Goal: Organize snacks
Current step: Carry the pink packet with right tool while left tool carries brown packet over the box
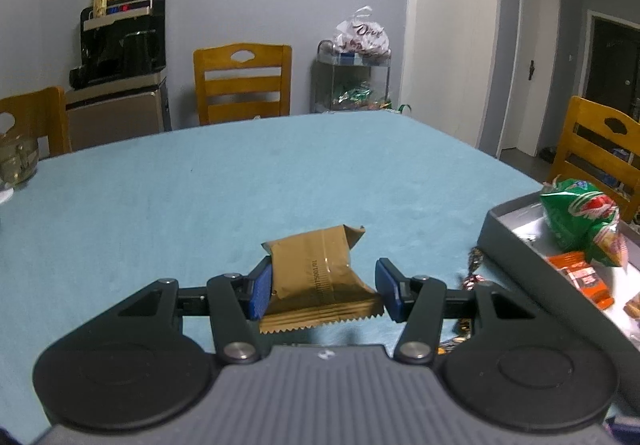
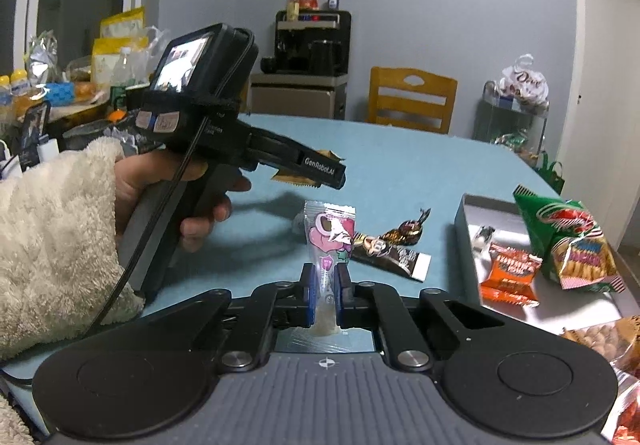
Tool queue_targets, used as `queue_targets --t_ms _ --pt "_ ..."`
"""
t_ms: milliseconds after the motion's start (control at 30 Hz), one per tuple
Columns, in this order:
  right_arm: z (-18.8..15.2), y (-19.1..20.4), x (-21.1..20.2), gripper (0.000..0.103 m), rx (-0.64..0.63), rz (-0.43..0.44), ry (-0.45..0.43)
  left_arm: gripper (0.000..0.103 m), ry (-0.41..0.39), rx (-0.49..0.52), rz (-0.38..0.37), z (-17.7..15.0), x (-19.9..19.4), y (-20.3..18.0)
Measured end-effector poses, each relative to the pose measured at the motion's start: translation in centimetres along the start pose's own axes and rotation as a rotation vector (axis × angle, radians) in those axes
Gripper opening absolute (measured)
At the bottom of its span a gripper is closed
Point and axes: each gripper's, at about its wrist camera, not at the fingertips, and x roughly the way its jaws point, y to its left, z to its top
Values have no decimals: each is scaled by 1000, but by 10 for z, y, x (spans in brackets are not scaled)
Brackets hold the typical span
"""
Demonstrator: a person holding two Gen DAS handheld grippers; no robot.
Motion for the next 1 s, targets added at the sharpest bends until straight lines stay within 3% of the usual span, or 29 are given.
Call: queue_targets --t_ms 633,1000 --pt "2 -41 -34 11 37 -60 -82 52 -47 100 -57 12 -37 -52" --pt "4 -81 -58 10 84 -157 -125 52 -42 133 -125 21 -49 -85"
